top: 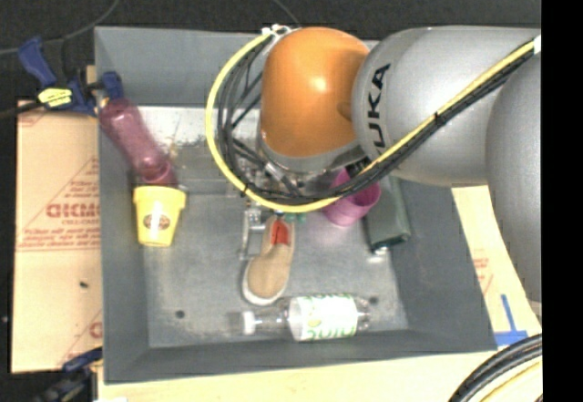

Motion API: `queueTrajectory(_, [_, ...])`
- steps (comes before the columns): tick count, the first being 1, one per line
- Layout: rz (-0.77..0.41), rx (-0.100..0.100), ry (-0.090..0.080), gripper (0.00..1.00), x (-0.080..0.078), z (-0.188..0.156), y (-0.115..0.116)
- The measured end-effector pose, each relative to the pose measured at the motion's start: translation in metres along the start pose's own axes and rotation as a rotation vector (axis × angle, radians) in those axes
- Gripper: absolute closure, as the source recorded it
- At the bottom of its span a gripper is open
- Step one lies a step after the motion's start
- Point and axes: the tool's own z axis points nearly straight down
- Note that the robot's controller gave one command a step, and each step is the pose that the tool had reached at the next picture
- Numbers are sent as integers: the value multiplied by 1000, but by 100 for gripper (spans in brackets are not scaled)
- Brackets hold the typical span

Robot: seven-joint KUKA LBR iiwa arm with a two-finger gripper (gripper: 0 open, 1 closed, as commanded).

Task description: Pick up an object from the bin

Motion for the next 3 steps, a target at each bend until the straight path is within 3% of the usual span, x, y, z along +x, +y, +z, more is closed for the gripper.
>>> queueTrajectory(1, [4,-1,-8,0,-2,-5,-1])
queueTrajectory(2, [138,-2,-4,0,24,34,-79])
queueTrajectory(3, [0,0,-10,0,-3,9,-70])
